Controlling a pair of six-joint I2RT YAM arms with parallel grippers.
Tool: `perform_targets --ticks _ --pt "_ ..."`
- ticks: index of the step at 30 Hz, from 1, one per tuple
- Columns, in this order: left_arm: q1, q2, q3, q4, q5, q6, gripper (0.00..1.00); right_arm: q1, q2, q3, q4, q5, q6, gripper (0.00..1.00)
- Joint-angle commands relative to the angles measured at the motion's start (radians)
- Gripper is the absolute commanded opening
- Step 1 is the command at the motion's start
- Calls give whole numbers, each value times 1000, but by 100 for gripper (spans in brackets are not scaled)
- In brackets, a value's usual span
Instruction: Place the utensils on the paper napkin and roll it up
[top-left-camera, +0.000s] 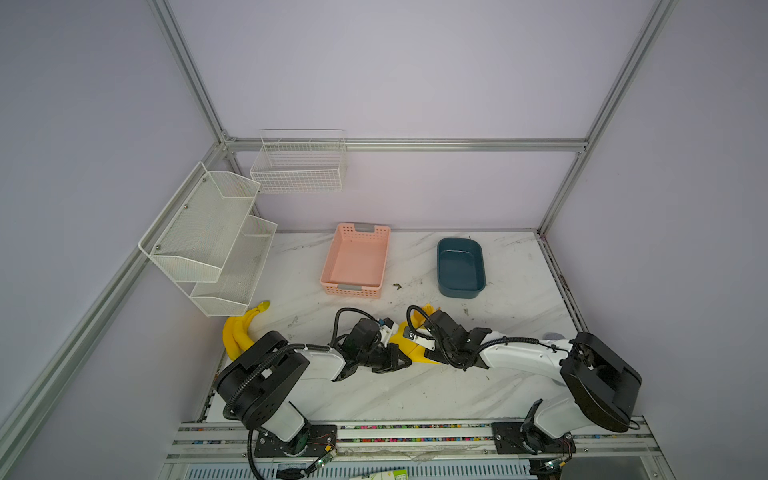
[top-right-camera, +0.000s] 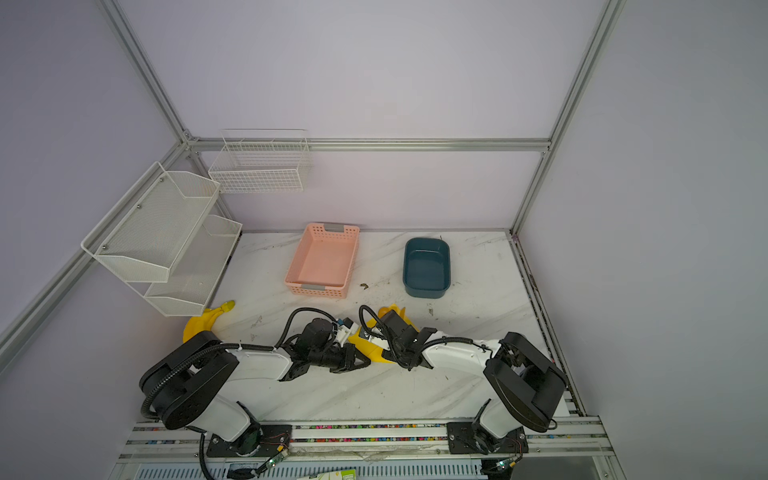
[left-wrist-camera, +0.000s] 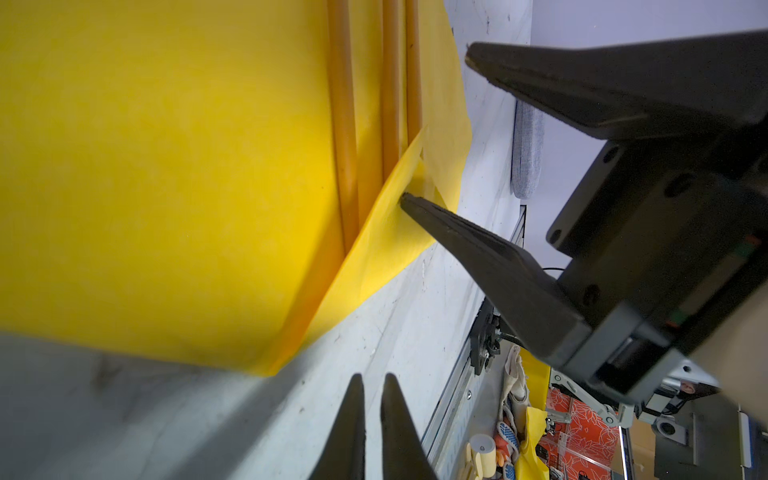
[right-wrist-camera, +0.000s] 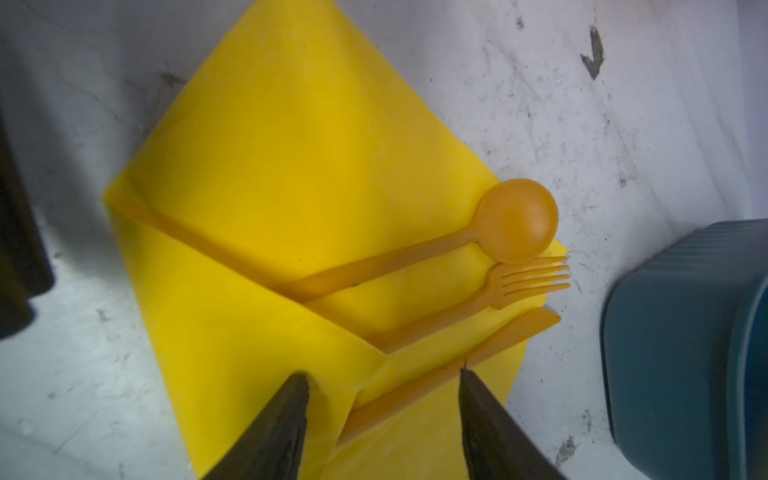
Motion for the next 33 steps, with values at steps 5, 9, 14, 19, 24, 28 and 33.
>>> perform_targets --ticks 5,9,14,19,24,28,33 --pt "-5 40 99 97 4 -34 7 -10 -7 -6 16 -13 10 62" --pt "-4 63 113 113 -8 -43 7 -14 -11 -2 14 -13 12 62" --pt "-4 110 121 140 -14 -63 6 -17 -12 -2 14 -7 14 62" --pt "-4 125 121 120 -34 -73 6 -18 -30 2 16 -9 14 62" --pt "-4 132 128 89 -52 -71 6 -19 -44 4 7 -19 33 62" --pt "-4 131 129 65 -65 -71 6 -18 -69 14 3 -31 50 63" --pt "-5 131 136 32 -77 -67 6 -19 -103 76 -35 -30 86 63"
